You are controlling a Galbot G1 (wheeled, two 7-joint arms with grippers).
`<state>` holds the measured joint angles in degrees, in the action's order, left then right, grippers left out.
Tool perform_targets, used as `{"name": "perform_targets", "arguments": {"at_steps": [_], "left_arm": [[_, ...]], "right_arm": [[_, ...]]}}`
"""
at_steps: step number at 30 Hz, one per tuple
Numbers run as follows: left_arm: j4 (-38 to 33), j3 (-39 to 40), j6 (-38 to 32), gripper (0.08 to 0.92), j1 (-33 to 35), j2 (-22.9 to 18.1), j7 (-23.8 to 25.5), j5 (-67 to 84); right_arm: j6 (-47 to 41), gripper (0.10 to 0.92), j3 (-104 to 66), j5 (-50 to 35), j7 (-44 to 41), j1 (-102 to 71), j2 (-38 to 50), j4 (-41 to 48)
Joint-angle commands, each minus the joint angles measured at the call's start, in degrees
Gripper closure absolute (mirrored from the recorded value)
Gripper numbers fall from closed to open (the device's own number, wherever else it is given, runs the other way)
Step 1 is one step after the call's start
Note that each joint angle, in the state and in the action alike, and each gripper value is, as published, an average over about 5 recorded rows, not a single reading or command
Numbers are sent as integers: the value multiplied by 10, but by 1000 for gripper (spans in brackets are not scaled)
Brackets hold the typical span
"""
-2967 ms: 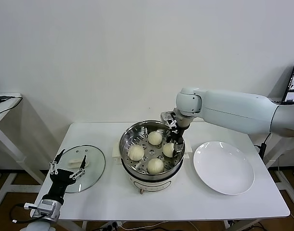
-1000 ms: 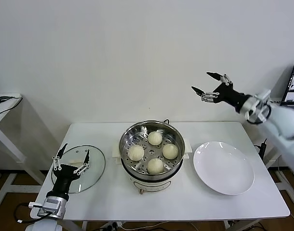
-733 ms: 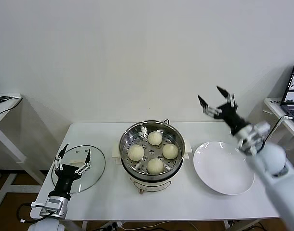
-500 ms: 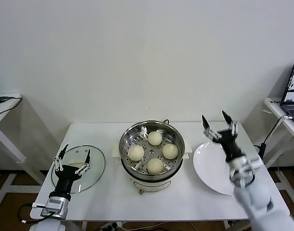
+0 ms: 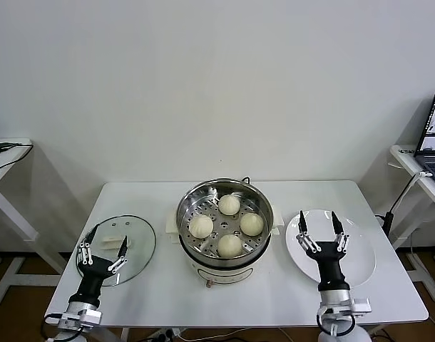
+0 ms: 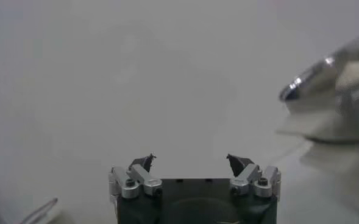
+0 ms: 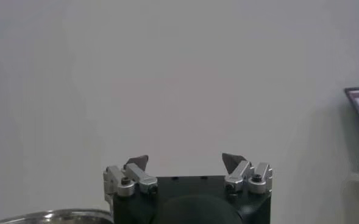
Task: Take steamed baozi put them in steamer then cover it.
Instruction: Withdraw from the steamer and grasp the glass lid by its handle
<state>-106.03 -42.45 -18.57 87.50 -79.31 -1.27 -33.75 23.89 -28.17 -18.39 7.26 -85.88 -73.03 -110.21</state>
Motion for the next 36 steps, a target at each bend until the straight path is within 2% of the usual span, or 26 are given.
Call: {"name": "perform_targets", "arguments": {"at_steps": [1, 4, 10, 36], "left_arm": [[163, -22, -96, 177, -27, 18, -149, -400], [198, -31, -87, 177, -51, 21, -173, -460], [235, -47, -71, 177, -93, 26, -182, -499], [334, -34, -29, 177, -224, 34, -176, -521]], "right_arm": [[29, 203, 8, 46, 17, -41, -54, 1], [29, 203, 11, 48, 16, -39, -55, 7], [26, 203, 13, 50, 13, -36, -58, 12], [39, 203, 18, 71, 7, -28, -67, 32]]}}
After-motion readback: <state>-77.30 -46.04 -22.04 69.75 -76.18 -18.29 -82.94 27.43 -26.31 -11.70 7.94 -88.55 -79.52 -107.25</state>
